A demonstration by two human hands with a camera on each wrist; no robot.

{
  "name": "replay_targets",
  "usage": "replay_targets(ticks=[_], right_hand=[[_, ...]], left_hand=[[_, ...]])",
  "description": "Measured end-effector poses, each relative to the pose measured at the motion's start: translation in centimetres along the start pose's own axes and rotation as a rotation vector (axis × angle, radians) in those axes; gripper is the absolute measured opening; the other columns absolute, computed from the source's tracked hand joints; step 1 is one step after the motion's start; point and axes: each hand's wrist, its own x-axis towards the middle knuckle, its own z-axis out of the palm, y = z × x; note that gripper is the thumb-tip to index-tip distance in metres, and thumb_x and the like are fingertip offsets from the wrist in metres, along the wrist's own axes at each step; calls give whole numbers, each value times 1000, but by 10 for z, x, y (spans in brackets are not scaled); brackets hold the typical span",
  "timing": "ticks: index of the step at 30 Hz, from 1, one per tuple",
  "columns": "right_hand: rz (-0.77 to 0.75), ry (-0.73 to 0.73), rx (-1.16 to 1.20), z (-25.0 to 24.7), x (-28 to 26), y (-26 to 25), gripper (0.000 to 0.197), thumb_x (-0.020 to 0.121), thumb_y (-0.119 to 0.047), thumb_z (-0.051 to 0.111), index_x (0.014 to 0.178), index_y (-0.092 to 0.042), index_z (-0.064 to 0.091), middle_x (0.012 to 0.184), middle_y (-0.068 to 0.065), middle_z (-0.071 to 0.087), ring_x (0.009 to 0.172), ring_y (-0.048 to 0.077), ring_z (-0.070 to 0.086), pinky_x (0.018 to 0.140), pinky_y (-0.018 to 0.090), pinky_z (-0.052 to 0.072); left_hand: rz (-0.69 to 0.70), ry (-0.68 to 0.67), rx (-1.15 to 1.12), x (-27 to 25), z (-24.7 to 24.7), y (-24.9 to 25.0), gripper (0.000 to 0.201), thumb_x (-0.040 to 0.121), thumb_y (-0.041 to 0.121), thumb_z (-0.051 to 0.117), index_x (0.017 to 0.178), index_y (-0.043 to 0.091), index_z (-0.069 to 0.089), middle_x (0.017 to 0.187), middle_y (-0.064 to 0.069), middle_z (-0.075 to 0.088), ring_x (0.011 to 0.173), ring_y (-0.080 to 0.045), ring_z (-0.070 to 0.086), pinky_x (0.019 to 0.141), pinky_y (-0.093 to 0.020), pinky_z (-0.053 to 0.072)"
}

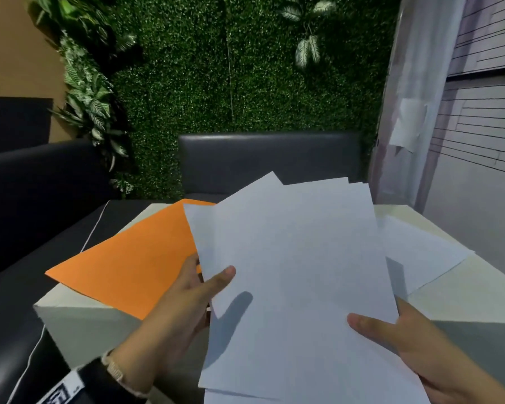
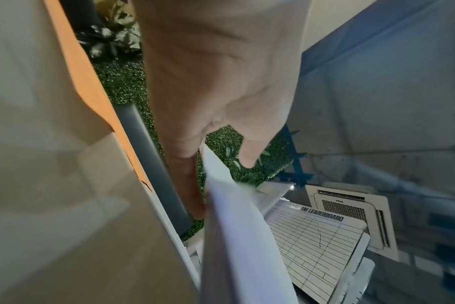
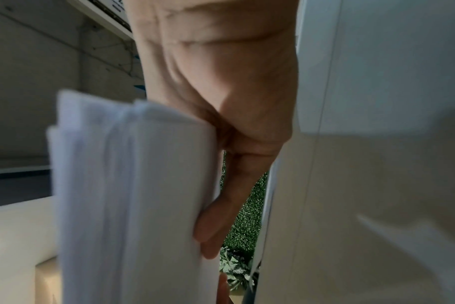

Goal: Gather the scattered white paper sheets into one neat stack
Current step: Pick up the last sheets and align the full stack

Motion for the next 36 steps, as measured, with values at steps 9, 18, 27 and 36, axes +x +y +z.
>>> replay_targets(ticks=[9, 18, 27, 36], right_hand=[[100, -125, 45, 8, -3, -1, 94, 48, -34, 95, 135, -18, 64, 120, 15, 79, 109, 39, 76, 107, 57, 52], [74, -202, 186, 15, -3, -4, 57, 77, -16, 92, 131, -12, 73, 125, 15, 77, 115, 37, 74, 113, 54, 48], [-381, 34, -169, 43, 0, -78, 10, 98, -24, 71, 107, -25, 74, 93, -15, 83, 88, 0, 78, 92, 26, 61], [-644, 287, -292, 57, 58, -123, 22, 93, -40, 77, 109, -28, 67, 83, -25, 62, 61, -19, 59, 53, -3, 43]], left_hand=[[88, -20, 106, -1, -6, 6, 56, 99, 2, 74, 146, 28, 57, 136, 2, 78, 124, -27, 76, 109, -56, 56], [54, -111, 143, -1, -20, 17, 65, 98, -10, 68, 148, 30, 57, 135, -9, 78, 117, -41, 77, 105, -66, 56], [533, 70, 187, 7, 7, 80, 64, 98, -19, 63, 142, 28, 58, 129, 2, 80, 116, -21, 79, 93, -42, 66], [775, 168, 284, 56, 31, 93, 60, 102, -5, 67, 144, 29, 39, 134, 26, 61, 121, 16, 64, 100, -17, 58]])
